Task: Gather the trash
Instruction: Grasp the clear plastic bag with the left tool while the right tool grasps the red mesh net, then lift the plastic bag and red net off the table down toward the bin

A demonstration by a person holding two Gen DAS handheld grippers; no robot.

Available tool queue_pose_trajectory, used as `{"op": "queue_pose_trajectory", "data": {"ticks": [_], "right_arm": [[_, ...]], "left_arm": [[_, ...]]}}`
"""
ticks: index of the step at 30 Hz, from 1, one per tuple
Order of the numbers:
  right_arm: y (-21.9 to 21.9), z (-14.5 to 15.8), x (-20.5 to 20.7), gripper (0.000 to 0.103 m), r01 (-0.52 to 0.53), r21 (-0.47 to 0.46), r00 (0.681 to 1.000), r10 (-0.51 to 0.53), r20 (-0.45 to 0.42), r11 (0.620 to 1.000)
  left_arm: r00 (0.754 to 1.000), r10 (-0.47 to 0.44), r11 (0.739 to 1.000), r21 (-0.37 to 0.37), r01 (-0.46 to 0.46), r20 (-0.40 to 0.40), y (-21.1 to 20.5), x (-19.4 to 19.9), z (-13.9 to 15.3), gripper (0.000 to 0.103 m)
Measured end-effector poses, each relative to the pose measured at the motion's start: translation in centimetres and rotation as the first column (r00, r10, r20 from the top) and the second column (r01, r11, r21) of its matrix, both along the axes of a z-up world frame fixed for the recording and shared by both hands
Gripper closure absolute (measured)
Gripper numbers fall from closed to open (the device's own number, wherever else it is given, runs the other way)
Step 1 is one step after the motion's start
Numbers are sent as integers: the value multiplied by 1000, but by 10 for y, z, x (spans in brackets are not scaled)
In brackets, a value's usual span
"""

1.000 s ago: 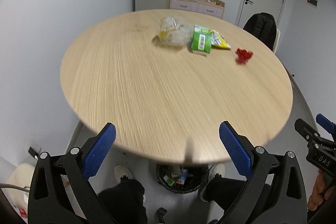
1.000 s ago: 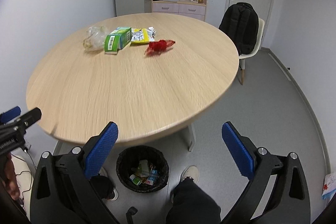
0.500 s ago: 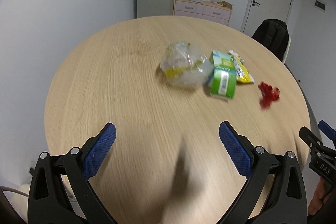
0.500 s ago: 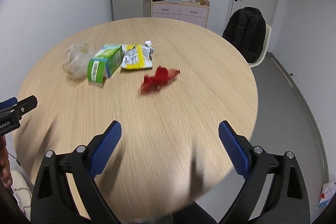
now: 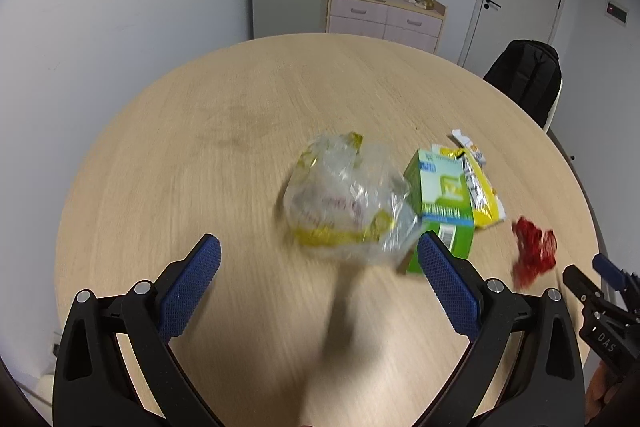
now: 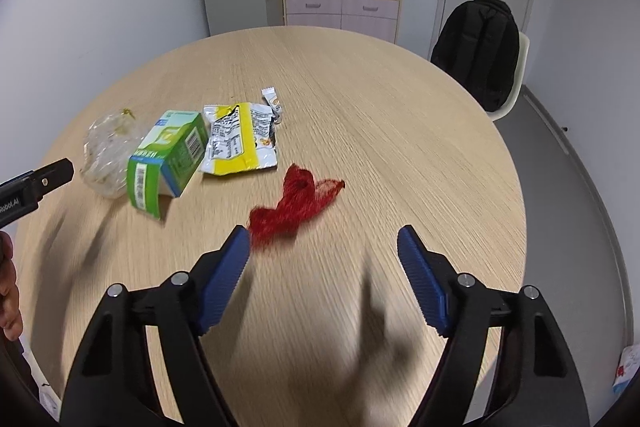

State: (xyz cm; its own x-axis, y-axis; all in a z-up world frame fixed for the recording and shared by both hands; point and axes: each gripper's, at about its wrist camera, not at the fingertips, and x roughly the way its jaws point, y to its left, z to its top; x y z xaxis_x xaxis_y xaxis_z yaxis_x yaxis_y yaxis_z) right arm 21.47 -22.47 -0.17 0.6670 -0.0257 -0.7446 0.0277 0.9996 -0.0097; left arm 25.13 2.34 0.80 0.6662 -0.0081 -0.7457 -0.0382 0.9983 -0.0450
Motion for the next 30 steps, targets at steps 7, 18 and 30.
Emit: {"op": "queue_pose_trajectory", "data": {"ticks": [7, 18, 30], "right_arm": [[-1, -7, 35, 43, 0, 3, 999, 0, -43, 1000], [7, -30, 66, 72, -20, 29, 991, 24, -130, 999], [6, -36, 69, 97, -19, 35, 989, 24, -148, 999]], "left_arm": [[999, 14, 1000, 16, -14, -35, -1, 42, -10, 6], [992, 36, 999, 34, -32, -121, -5, 70, -40, 37], [991, 12, 1000, 11, -11, -131, -7, 62, -41, 84]]}}
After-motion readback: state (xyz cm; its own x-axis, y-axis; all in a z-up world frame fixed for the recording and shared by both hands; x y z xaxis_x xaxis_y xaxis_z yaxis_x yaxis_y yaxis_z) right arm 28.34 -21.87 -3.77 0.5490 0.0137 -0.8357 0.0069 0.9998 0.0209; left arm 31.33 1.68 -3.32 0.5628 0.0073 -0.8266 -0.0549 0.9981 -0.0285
